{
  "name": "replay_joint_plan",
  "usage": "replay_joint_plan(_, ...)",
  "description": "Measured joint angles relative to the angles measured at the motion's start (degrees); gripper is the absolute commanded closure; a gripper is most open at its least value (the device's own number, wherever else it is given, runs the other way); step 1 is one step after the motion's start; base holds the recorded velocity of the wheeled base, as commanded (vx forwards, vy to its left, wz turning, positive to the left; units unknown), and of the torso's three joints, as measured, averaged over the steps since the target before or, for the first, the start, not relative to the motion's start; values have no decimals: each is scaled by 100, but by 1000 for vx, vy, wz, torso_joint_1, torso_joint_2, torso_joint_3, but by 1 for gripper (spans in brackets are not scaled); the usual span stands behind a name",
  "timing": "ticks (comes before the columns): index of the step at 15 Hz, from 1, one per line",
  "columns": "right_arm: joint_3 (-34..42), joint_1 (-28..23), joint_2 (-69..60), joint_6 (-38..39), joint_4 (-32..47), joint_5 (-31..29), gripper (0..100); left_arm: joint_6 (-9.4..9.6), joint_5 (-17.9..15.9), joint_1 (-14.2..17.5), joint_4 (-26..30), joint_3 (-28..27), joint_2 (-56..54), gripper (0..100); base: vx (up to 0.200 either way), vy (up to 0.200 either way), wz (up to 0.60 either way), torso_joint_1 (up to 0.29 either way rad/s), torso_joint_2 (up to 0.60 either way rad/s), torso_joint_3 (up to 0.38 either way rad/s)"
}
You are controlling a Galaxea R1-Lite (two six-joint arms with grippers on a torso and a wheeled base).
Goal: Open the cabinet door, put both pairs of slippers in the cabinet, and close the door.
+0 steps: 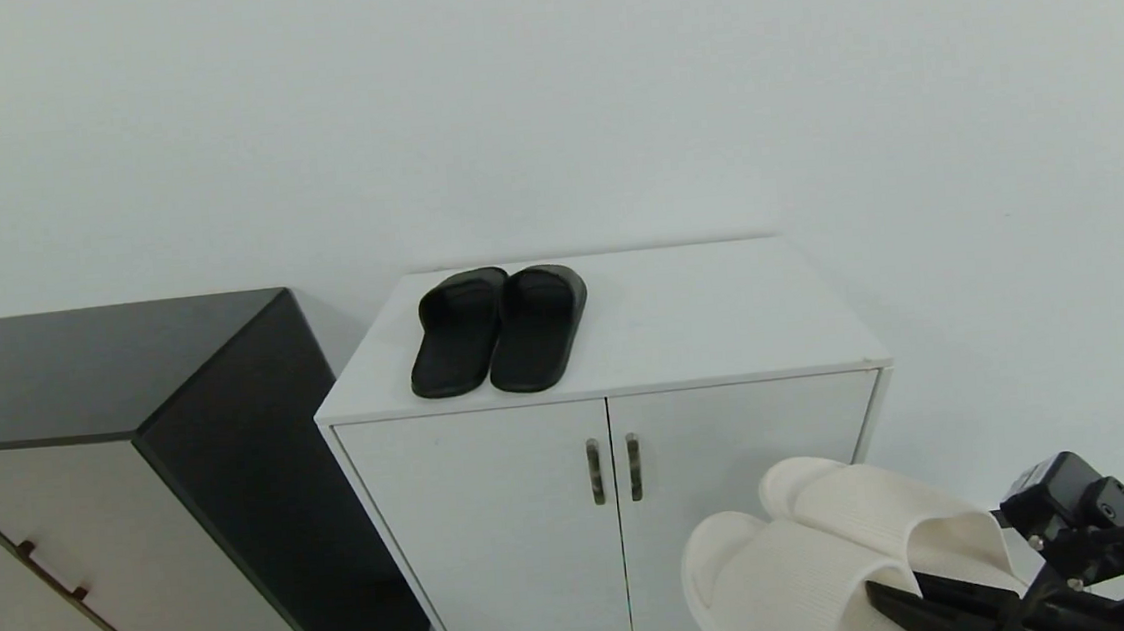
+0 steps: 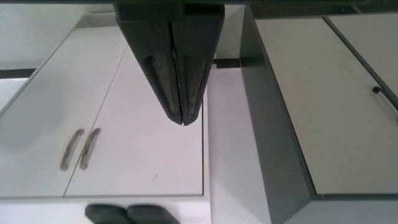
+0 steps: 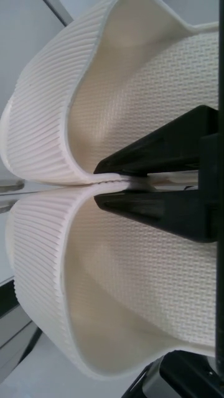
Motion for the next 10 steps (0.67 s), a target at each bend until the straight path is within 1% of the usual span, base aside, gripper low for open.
replay_joint_plan(5, 32, 0, 0, -4, -9, 0, 100, -6, -9, 0, 7, 0, 0, 0, 0, 0, 0, -219, 537, 312)
replay_joint_plan(9, 41, 0, -5, -17, -9, 0, 100, -4, -6, 0, 7, 0, 0, 0, 0, 0, 0, -193, 513, 315)
replay_joint_plan(10, 38, 0, -9, -17, -9, -5, 100, 21, 9, 0, 10, 0, 17, 0, 0, 0, 0, -188, 500, 315)
